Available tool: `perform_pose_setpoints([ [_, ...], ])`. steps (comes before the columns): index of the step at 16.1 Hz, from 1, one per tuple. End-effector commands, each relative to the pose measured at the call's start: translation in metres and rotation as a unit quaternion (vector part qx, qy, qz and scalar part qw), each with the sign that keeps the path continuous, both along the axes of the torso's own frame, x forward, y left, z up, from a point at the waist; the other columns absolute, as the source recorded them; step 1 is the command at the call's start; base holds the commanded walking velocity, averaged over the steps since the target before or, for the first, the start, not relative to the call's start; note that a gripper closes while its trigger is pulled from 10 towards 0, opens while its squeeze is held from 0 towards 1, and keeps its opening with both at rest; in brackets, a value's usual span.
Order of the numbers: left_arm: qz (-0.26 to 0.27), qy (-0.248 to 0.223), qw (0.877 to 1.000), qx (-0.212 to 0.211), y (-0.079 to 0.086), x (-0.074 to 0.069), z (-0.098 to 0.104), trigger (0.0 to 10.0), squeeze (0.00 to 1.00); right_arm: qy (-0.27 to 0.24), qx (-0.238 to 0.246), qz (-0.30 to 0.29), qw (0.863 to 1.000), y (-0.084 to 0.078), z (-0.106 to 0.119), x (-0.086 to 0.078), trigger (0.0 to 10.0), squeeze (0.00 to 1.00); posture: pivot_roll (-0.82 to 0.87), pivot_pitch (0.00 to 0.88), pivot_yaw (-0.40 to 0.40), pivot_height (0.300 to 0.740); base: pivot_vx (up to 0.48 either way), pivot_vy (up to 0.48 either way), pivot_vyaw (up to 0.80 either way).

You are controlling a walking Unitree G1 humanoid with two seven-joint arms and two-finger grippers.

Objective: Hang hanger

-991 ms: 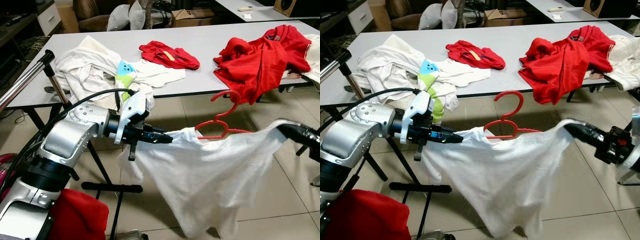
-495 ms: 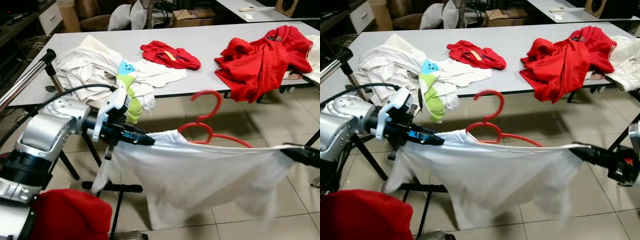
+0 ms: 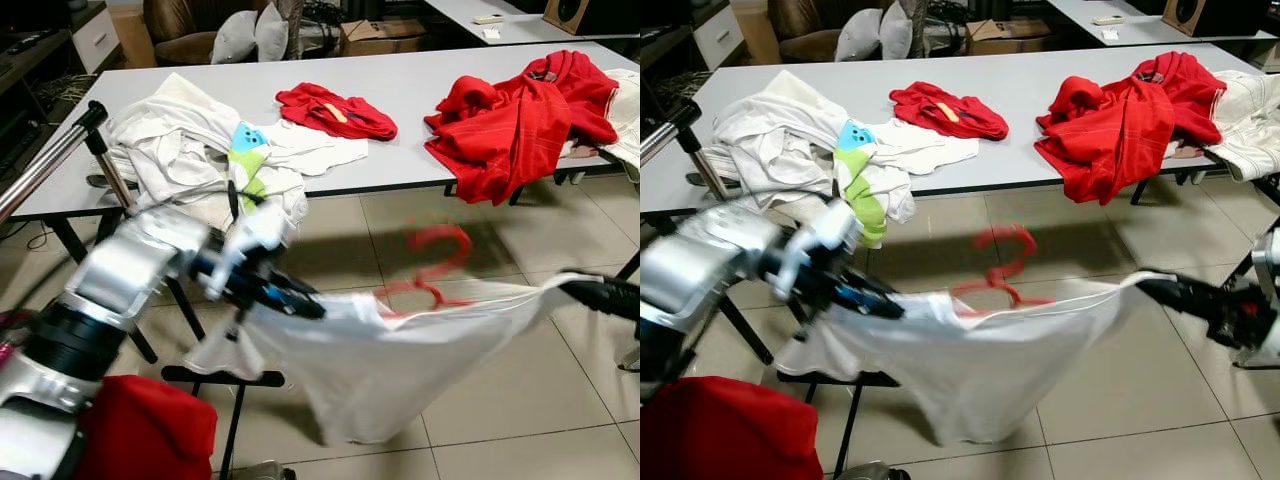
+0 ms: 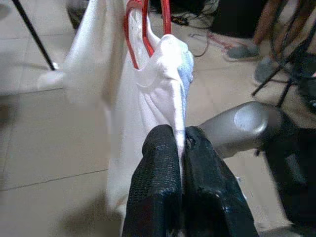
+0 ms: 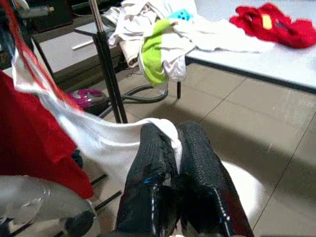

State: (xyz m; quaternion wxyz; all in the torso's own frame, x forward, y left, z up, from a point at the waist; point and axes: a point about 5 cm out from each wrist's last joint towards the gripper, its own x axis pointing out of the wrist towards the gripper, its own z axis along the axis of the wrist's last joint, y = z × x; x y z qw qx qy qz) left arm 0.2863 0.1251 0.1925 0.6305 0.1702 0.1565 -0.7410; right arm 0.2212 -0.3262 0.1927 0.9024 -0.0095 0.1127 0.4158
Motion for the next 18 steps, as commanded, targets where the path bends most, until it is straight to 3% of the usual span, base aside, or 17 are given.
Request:
perform_pose_setpoints([
  [1, 0.004, -0.023, 1.000, 0.017, -0.004, 0.000, -0.005, 0.0, 0.00, -0.040, 0.006, 0.007, 0.999, 0.005, 0.014, 0.003, 0.0, 0.00, -0.13, 0.000, 0.069, 0.740, 0.000, 0.000, 0.00],
  [4, 0.054, -0.081, 0.994, 0.053, -0.001, 0.012, -0.015, 0.0, 0.00, -0.057, 0.015, 0.009, 0.998, 0.011, 0.019, 0.005, 0.0, 0.00, -0.13, 0.000, 0.067, 0.740, 0.000, 0.000, 0.00],
  [7, 0.098, -0.112, 0.988, 0.052, 0.006, 0.019, -0.014, 0.0, 0.00, -0.063, 0.007, -0.004, 0.998, 0.010, 0.018, 0.002, 0.0, 0.00, -0.13, 0.000, 0.063, 0.740, 0.000, 0.000, 0.00],
  [9, 0.158, -0.151, 0.976, -0.005, 0.017, 0.028, -0.002, 0.0, 0.00, -0.075, -0.025, -0.044, 0.996, 0.009, 0.006, -0.005, 0.0, 0.00, -0.13, 0.000, 0.061, 0.740, 0.000, 0.000, 0.00],
  [11, 0.183, -0.171, 0.968, -0.012, 0.026, 0.032, 0.002, 0.0, 0.00, -0.098, -0.054, -0.069, 0.991, 0.013, -0.004, -0.004, 0.0, 0.00, -0.13, 0.000, 0.061, 0.740, 0.000, 0.000, 0.00],
  [14, 0.193, -0.196, 0.960, -0.045, 0.026, 0.031, 0.007, 0.0, 0.00, -0.161, -0.107, -0.112, 0.975, 0.018, -0.014, 0.002, 0.0, 0.00, -0.13, 0.000, 0.065, 0.740, 0.000, 0.000, 0.00],
  [17, 0.181, -0.192, 0.963, -0.060, 0.022, 0.028, 0.006, 0.0, 0.00, -0.191, -0.109, -0.137, 0.966, 0.019, -0.015, 0.003, 0.0, 0.00, -0.13, 0.000, 0.065, 0.740, 0.000, 0.000, 0.00],
  [18, 0.172, -0.187, 0.965, -0.065, 0.021, 0.026, 0.006, 0.0, 0.00, -0.201, -0.104, -0.161, 0.961, 0.012, -0.012, 0.004, 0.0, 0.00, -0.13, 0.000, 0.063, 0.740, 0.000, 0.000, 0.00],
])
